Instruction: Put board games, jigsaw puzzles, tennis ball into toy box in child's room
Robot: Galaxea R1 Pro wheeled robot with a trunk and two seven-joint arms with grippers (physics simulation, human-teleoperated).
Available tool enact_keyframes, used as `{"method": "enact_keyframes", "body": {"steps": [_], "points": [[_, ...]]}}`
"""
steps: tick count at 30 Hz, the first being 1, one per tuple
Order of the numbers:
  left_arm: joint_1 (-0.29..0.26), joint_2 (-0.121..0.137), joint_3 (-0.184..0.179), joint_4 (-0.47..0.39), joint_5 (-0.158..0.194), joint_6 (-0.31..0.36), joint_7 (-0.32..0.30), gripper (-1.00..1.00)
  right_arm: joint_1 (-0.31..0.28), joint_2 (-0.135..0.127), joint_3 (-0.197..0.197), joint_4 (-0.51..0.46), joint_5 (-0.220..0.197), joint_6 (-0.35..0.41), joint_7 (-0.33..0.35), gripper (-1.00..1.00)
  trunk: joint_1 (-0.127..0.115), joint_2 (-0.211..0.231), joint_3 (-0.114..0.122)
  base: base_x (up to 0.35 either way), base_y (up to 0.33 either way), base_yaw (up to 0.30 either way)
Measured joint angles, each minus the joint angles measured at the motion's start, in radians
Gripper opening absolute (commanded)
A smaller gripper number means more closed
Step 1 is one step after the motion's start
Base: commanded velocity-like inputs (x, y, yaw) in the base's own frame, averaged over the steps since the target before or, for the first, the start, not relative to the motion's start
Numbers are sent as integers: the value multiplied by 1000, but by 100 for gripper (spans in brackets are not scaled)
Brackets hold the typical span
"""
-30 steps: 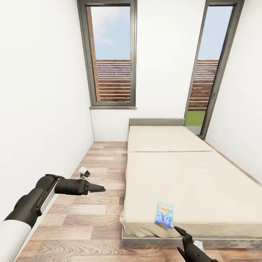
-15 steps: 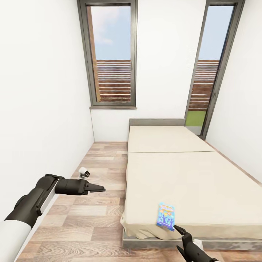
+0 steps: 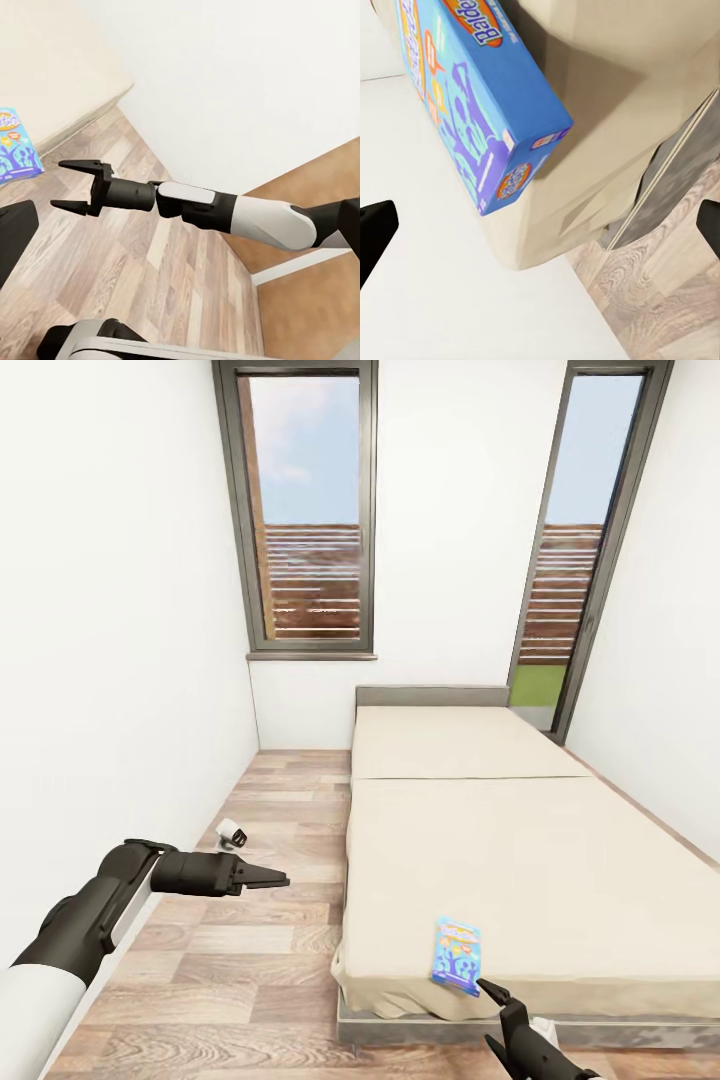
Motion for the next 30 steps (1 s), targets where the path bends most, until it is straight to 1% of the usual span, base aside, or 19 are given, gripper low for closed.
{"method": "enact_keyframes", "body": {"steps": [6,22,30], "points": [[0,0,0,0,0,0,0,100,0,0,0,0,0,0,0,100,0,0,0,93,65,0],[0,0,0,0,0,0,0,100,0,0,1,0,0,0,-1,100,0,0,0,15,5,0],[0,0,-1,0,0,0,0,100,0,0,1,0,0,0,-1,100,0,0,0,117,0,0]]}}
